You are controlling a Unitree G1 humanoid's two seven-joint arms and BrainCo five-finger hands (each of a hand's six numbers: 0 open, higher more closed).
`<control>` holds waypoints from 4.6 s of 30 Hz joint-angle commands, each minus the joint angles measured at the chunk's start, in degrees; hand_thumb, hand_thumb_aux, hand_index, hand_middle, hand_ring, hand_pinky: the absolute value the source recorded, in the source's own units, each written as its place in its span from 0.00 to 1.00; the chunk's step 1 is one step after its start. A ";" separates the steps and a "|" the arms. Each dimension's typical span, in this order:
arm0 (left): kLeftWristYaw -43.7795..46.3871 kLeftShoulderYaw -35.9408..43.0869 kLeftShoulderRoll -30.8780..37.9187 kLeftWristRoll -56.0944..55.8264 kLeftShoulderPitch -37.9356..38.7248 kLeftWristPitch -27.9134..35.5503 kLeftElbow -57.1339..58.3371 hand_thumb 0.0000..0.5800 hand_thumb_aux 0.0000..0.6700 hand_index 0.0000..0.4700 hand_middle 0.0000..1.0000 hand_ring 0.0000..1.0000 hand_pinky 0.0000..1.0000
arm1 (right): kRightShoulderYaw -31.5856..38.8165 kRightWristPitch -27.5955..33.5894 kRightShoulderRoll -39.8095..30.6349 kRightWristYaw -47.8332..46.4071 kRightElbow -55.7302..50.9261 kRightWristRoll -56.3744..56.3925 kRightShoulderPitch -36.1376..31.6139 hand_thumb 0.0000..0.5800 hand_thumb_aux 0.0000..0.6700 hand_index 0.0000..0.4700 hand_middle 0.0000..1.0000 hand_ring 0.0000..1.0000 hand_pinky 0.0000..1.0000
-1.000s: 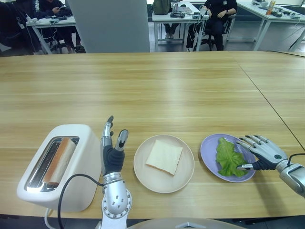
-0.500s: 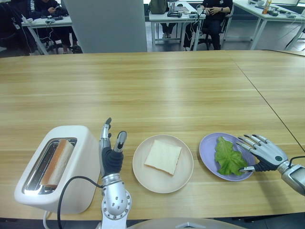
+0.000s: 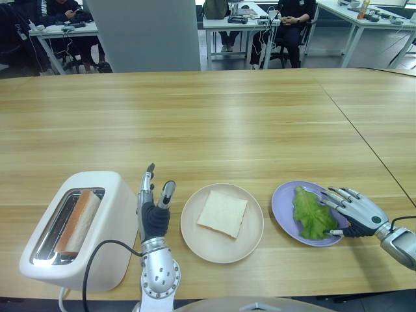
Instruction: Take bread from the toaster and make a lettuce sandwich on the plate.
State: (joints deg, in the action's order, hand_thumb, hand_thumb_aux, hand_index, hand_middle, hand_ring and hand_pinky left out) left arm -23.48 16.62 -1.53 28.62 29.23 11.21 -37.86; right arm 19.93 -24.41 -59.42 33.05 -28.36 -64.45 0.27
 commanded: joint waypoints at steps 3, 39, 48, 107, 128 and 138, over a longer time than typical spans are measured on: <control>-0.02 5.18 -3.56 0.14 0.43 -0.03 3.79 0.00 0.00 0.00 0.12 0.12 0.12 | 0.60 0.44 -0.53 0.30 -0.38 0.35 -0.50 1.00 1.00 0.98 0.13 0.13 0.13; 2.04 3.18 -1.85 3.37 -0.18 -0.34 1.87 0.00 0.00 0.00 0.11 0.11 0.11 | -15.61 2.81 -0.44 -14.61 26.06 16.57 3.58 1.00 1.00 0.98 0.10 0.10 0.10; 6.68 -0.12 -0.65 10.33 -1.59 1.81 -3.69 0.00 0.00 0.00 0.11 0.11 0.11 | -15.56 5.34 9.15 -22.65 36.55 18.10 4.01 1.00 1.00 0.98 0.10 0.10 0.10; 24.71 -37.39 4.96 17.10 6.28 -3.83 -16.95 0.00 0.00 0.00 0.11 0.11 0.11 | 6.34 10.64 38.81 -23.72 23.71 13.96 -1.41 1.00 1.00 0.98 0.09 0.09 0.09; 24.70 -39.27 5.12 15.33 6.41 -4.99 -15.32 0.00 0.00 0.00 0.11 0.11 0.11 | 0.37 18.97 39.52 -22.43 25.97 16.80 -1.07 0.00 0.00 0.00 0.00 0.00 0.00; 31.02 -48.39 14.23 15.86 9.68 -5.67 -14.49 0.00 0.00 0.00 0.11 0.11 0.11 | -5.67 26.03 57.82 -41.65 55.42 78.98 21.87 0.00 0.00 0.00 0.05 0.05 0.05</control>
State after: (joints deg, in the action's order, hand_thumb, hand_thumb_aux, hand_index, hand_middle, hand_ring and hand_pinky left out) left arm 5.63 -29.14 11.14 44.67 38.43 5.56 -53.79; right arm 15.42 -0.63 -2.66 -8.09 24.01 8.77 21.07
